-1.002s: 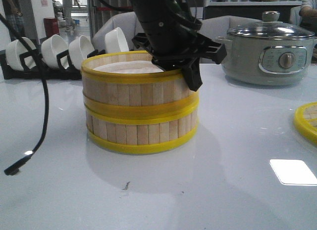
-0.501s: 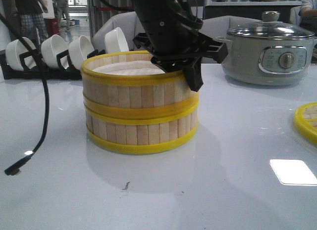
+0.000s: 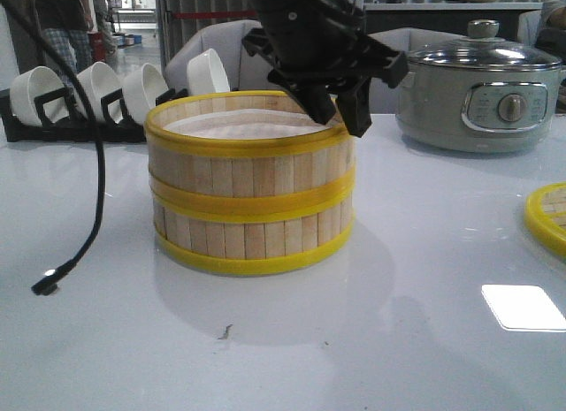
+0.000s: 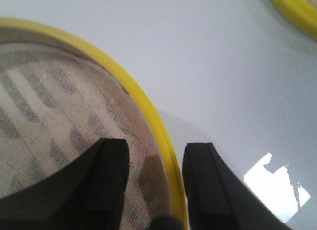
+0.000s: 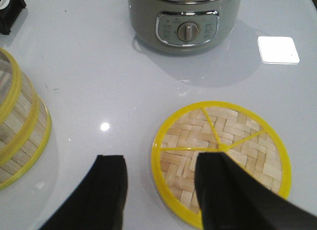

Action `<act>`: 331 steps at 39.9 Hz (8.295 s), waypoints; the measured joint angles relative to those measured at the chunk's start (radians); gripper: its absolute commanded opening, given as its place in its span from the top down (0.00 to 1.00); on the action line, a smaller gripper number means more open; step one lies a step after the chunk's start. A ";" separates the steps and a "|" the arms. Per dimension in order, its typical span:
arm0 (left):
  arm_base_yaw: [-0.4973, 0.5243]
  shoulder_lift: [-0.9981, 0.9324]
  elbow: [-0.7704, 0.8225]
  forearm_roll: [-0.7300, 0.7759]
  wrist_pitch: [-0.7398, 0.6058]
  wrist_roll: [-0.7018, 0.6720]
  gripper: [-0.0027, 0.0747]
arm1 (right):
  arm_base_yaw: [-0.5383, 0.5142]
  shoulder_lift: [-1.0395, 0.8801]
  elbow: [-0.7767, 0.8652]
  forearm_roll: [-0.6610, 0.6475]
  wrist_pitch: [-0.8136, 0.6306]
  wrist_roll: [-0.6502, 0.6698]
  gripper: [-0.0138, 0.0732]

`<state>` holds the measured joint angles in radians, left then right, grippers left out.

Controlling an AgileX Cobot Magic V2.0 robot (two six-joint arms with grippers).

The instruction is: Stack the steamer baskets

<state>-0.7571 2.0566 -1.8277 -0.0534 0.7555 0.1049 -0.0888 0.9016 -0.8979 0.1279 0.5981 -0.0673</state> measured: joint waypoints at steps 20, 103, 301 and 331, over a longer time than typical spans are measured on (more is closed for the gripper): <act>0.018 0.000 -0.172 0.007 0.116 -0.004 0.87 | 0.000 0.000 0.000 0.000 0.000 0.000 0.35; 0.657 -1.244 1.231 -0.137 -0.366 0.005 0.86 | 0.000 0.000 0.000 0.000 0.016 0.000 0.35; 0.657 -1.320 1.344 -0.135 -0.425 0.005 0.86 | -0.186 0.905 -0.350 -0.035 0.062 -0.050 0.43; 0.657 -1.320 1.344 -0.135 -0.425 0.005 0.86 | -0.186 0.959 -0.354 -0.038 0.016 -0.050 0.76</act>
<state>-0.1001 0.7367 -0.4834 -0.1882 0.3302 0.1097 -0.2748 1.8608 -1.2522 0.0903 0.6144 -0.1169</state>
